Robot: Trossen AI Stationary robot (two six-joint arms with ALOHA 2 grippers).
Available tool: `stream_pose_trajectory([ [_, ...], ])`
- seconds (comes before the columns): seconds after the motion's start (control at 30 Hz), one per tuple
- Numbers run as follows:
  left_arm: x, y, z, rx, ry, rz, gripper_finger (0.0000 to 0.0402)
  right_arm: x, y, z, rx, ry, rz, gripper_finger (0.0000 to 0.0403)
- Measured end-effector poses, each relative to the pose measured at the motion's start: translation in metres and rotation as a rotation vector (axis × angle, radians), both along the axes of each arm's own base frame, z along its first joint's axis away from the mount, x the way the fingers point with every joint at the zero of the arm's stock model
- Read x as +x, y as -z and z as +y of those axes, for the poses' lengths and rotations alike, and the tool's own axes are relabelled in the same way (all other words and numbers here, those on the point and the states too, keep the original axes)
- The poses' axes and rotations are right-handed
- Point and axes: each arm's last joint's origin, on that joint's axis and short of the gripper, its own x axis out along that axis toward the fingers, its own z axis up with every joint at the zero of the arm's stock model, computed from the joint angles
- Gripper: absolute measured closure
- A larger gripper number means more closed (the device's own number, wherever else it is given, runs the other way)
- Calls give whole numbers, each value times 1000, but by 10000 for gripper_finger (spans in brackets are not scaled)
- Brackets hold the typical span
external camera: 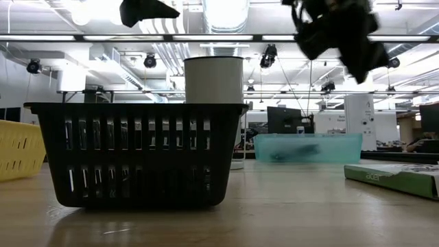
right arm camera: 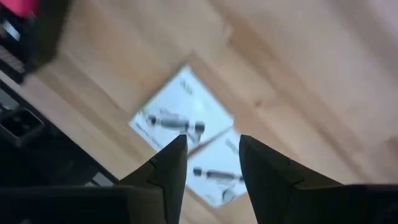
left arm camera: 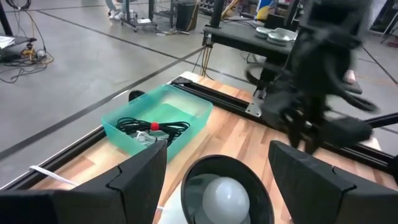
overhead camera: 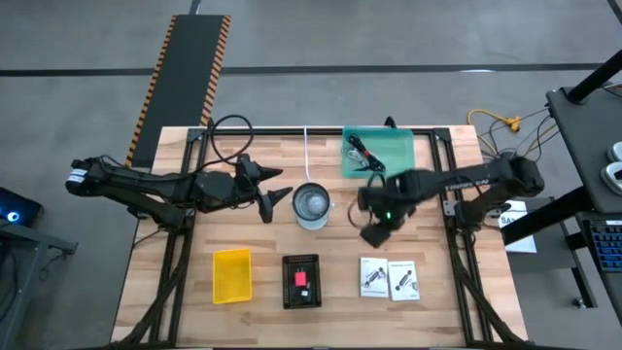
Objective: Pick and place items into bin
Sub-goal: Put the left card reader box into the yellow bin
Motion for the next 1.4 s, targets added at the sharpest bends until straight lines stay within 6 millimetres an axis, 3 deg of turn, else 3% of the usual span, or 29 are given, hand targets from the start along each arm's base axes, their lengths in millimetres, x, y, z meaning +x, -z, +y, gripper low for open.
stream_pose_trajectory([
  [0.23, 0, 1, 0, 2, 0, 9, 136, -13, 27, 45, 19, 40, 92, 244],
  [0.4, -1, 2, 0, 4, 0, 23, 136, -24, 49, 57, 29, 162, 168, 202],
  [0.63, 0, 2, 0, 5, 0, 23, 136, -16, 57, 73, 49, 285, 31, 157],
  [1.07, 0, 2, 0, 5, 0, 23, 136, -16, 56, 99, 88, 329, -26, 179],
  [1.4, -1, 3, 0, 6, 0, 29, 136, -14, 81, 114, 37, 323, 58, 183],
])
